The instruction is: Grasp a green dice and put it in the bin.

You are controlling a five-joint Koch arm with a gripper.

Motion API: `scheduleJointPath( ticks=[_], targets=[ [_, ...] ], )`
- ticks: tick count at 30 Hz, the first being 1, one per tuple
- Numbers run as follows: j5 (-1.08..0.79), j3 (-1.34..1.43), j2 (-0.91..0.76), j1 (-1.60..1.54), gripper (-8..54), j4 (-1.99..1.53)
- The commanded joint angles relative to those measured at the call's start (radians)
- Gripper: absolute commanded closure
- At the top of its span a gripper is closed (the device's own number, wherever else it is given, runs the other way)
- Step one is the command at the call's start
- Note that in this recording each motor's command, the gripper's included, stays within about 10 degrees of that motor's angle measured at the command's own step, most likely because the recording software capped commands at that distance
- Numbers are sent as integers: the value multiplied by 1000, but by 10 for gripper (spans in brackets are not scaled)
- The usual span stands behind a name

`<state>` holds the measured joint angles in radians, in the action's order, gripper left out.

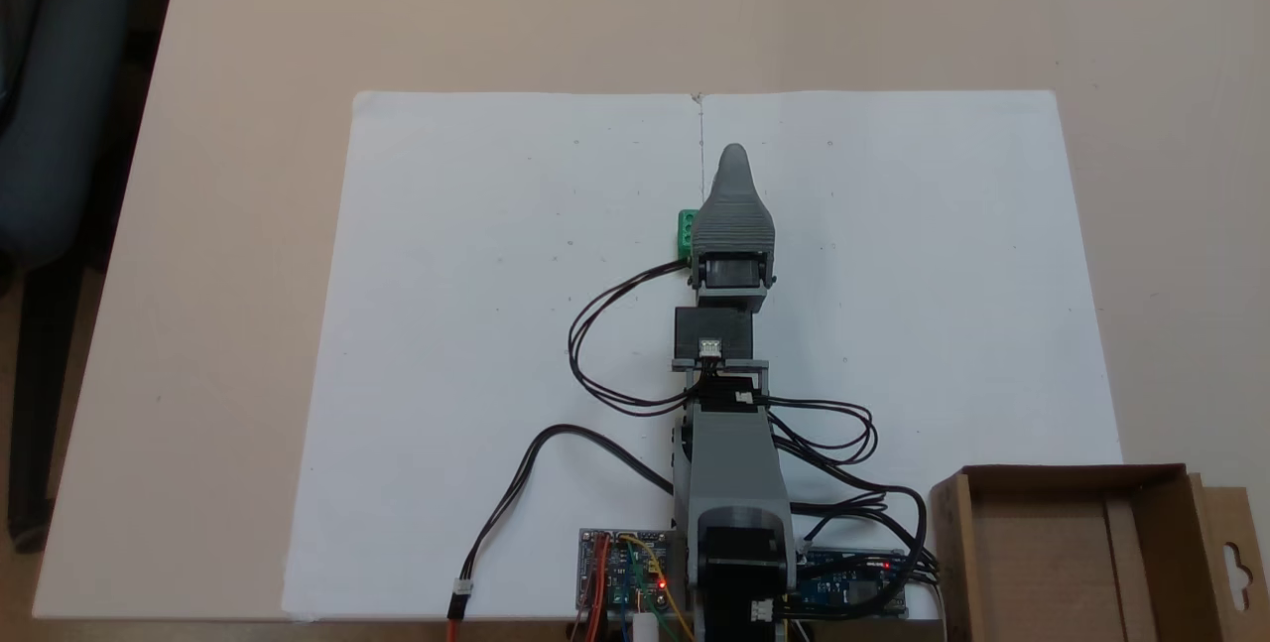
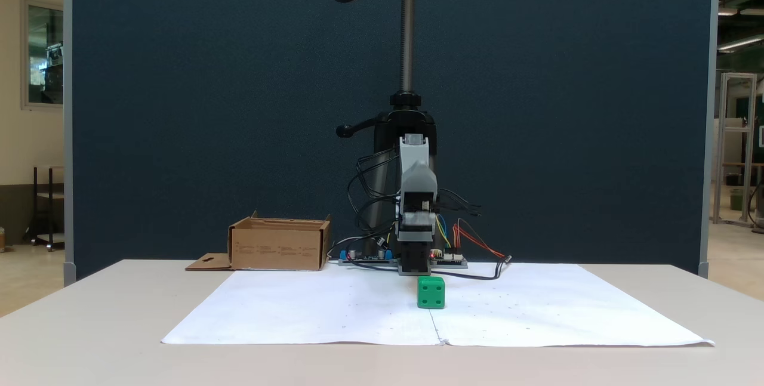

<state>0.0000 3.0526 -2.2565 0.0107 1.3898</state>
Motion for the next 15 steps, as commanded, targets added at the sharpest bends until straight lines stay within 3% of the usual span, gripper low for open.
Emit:
scheduleJointPath(
  ticks=[1, 15],
  targets=[
    [-77, -40, -107, 14, 26, -109],
    [-63, -614, -107, 77, 25, -1084]
  ],
)
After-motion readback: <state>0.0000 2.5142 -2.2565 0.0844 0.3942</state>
